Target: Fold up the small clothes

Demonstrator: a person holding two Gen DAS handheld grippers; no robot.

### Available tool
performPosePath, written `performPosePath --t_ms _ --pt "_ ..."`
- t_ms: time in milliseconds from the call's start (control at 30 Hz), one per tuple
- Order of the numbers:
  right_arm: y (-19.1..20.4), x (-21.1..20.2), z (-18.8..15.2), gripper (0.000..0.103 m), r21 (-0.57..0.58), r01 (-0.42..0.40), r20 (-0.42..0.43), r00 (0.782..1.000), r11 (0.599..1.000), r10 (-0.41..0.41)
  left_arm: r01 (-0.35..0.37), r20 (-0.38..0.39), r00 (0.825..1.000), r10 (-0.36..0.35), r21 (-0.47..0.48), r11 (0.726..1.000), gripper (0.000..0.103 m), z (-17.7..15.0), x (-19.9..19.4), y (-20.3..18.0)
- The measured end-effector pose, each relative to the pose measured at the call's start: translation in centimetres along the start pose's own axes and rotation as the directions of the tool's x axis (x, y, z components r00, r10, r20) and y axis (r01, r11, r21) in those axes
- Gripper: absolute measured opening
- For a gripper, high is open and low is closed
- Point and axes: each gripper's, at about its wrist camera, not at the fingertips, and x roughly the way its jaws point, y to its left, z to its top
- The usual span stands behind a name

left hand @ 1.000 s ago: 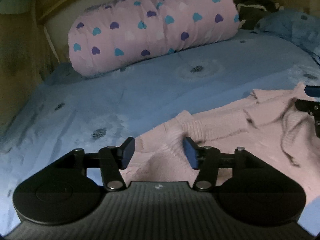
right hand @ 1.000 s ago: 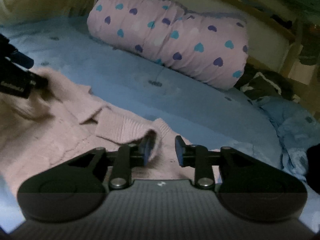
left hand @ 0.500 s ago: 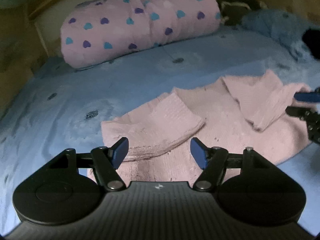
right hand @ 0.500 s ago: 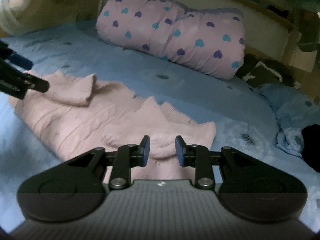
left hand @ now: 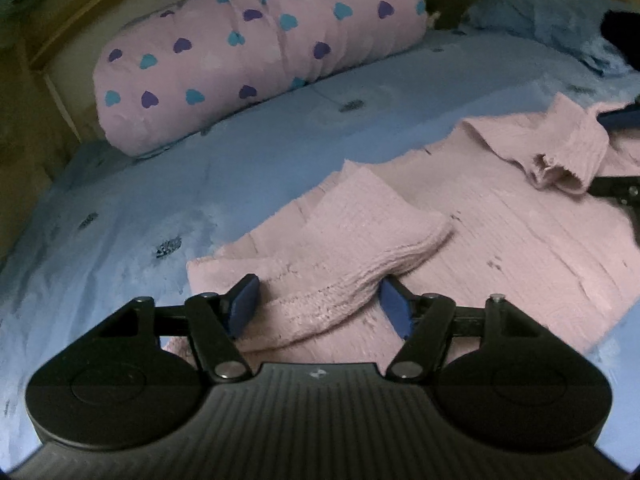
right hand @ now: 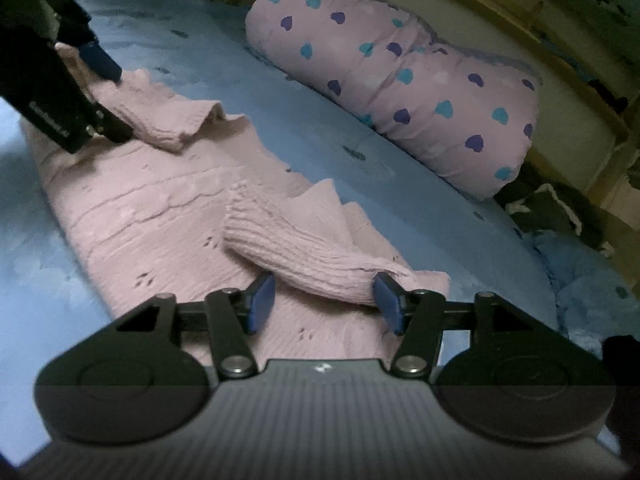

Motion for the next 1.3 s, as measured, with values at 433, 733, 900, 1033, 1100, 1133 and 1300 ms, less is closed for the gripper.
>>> performPosePath --t_ms 433,733,900,1033,1100,1133,1300 --pt "-4.5 3.0 -0.8 0.057 0.220 0.185 -0.081 0.982 0.958 -0.171 -0.209 -0.056 0.978 0.201 -0.286 0.935 0.047 0.5 2.2 7.5" --pt "-7.8 2.7 -2.5 0.057 0.513 0.113 -0.087 0.993 0.851 -0.080 -0.235 -0.075 0.972 0.224 -0.353 0.906 0.053 0.7 1.4 9.6" --pt "-8.1 3.0 -1.9 0.057 0.499 0.140 -0.079 0.990 0.855 -0.117 -0.226 -0.074 0.974 0.214 -0.345 0.911 0.059 0.6 1.0 9.1" --pt "-9.5 4.5 -1.8 0.057 0.557 0.157 -0.110 0.987 0.816 -0.115 -0.225 -0.089 0.974 0.206 -0.341 0.913 0.060 0.4 1.3 8.9" --pt "-10.4 5.3 -1.8 0.057 0.595 0.167 -0.137 0.985 0.786 -0.105 -0.225 -0.092 0.974 0.206 -0.339 0.913 0.061 0.3 1.5 8.9" --pt "-10.8 5.6 -1.9 0.057 0.620 0.169 -0.149 0.984 0.766 -0.097 -0.226 -0.093 0.974 0.206 -0.341 0.913 0.061 0.2 1.5 8.9" --pt "-13.0 6.0 -2.9 0.057 0.763 0.160 -0.167 0.985 0.627 -0.047 -0.228 -0.108 0.973 0.202 -0.367 0.902 0.064 0.2 1.4 9.5"
